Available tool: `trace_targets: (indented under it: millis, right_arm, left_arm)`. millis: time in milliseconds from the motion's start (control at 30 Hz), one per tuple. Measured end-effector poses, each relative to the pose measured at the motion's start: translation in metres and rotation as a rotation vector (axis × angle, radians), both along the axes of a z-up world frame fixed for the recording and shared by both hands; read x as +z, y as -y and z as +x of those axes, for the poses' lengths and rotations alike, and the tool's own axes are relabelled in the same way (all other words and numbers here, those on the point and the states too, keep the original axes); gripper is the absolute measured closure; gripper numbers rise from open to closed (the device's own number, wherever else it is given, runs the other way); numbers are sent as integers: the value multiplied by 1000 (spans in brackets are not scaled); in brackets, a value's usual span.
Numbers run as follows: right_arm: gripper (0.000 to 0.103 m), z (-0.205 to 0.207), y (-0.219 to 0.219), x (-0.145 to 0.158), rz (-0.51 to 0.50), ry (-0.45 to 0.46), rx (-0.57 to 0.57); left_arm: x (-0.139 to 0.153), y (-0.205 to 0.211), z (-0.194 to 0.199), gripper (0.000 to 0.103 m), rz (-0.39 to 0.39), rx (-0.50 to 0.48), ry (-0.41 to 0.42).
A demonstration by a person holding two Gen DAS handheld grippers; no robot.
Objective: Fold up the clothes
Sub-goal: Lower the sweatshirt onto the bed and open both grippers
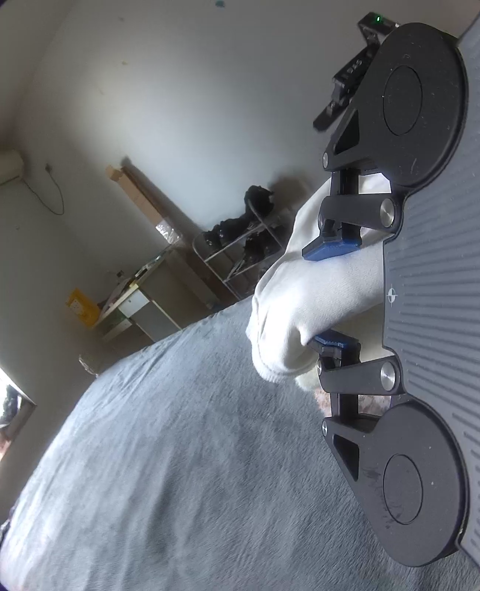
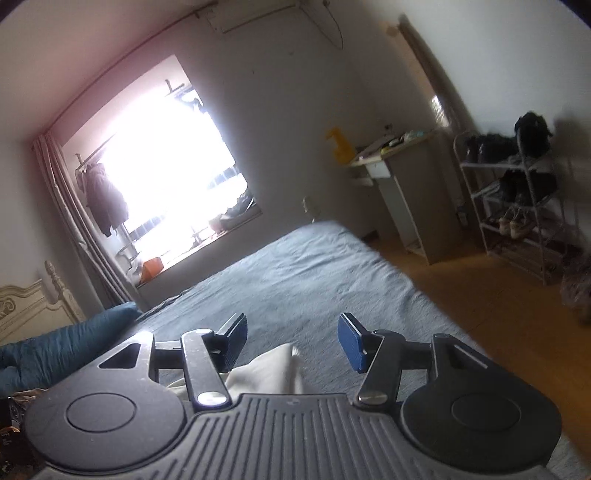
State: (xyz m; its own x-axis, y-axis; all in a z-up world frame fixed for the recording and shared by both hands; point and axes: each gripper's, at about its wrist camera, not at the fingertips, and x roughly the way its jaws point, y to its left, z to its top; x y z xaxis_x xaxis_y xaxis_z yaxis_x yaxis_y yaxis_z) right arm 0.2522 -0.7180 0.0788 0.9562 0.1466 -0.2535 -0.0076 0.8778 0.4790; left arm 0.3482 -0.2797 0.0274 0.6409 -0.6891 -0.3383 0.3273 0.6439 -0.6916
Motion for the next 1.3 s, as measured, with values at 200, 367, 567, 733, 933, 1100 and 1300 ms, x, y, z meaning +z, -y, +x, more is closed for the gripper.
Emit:
trace_targets:
  millis: [200, 367, 567, 733, 933, 1100, 1300]
  right_arm:
    - [56, -55, -13, 13, -114, 52, -8]
    - [68, -109, -60, 6, -244, 59, 60]
    - [69, -139, -107, -30, -261, -40, 189]
    - [69, -158, -109, -24, -221, -91, 179]
    - [69, -171, -139, 1, -285, 144, 254]
    - [68, -168, -182, -38, -472, 123, 382]
    - [68, -176, -171, -17, -452, 177, 350]
  left_arm:
    - [23, -21, -14, 54, 90, 114, 117]
    - [44, 1, -42, 53, 187, -29, 265]
    - [28, 66, -71, 50, 431, -213, 359]
    - [10, 66, -73, 50, 464, -181, 351]
    - [6, 61, -78, 49, 450, -159, 360]
    - [4, 59, -76, 47, 436, -169, 357]
    - [24, 65, -73, 47, 464, -152, 461]
